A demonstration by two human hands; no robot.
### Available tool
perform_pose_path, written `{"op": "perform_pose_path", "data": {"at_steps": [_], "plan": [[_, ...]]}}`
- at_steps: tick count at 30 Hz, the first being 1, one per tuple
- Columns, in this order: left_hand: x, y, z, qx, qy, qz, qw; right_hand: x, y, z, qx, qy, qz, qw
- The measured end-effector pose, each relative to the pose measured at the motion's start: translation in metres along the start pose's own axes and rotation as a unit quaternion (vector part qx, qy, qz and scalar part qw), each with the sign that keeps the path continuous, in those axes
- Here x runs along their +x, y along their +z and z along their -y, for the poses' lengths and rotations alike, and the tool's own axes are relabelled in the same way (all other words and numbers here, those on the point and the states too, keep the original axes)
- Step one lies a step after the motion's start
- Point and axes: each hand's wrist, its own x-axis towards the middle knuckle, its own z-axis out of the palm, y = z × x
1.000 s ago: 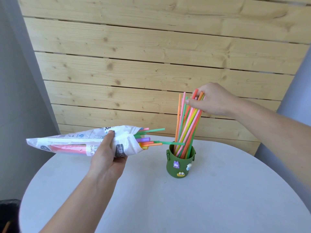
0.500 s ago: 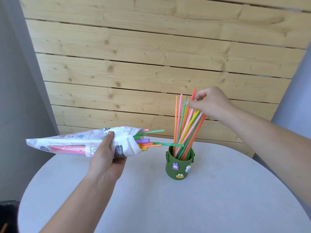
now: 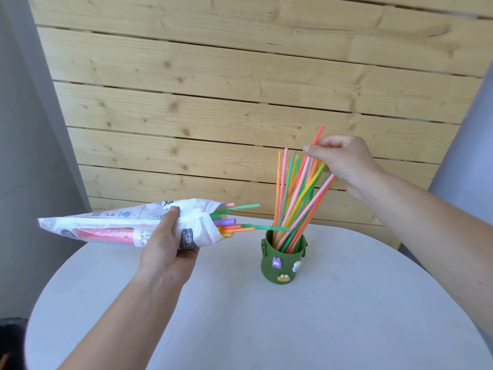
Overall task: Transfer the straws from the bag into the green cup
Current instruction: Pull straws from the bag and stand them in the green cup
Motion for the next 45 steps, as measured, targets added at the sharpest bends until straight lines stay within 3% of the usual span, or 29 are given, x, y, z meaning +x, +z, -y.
{"op": "perform_pose_path", "data": {"at_steps": [20, 37, 41, 45], "plan": [[0.000, -0.001, -0.001, 0.004, 0.002, 0.013, 1.000, 0.000, -0.016, 0.014, 0.096, 0.052, -0.085, 0.990], [-0.004, -0.004, -0.005, -0.002, -0.006, 0.006, 1.000, 0.010, -0.078, 0.071, 0.140, -0.126, -0.234, 0.954], [-0.007, -0.003, -0.007, -0.003, 0.000, 0.011, 1.000, 0.003, -0.079, 0.078, 0.128, -0.132, -0.213, 0.960], [-0.010, -0.001, -0.005, -0.001, -0.004, 0.016, 1.000, -0.010, -0.055, 0.065, 0.054, -0.127, -0.141, 0.980]]}}
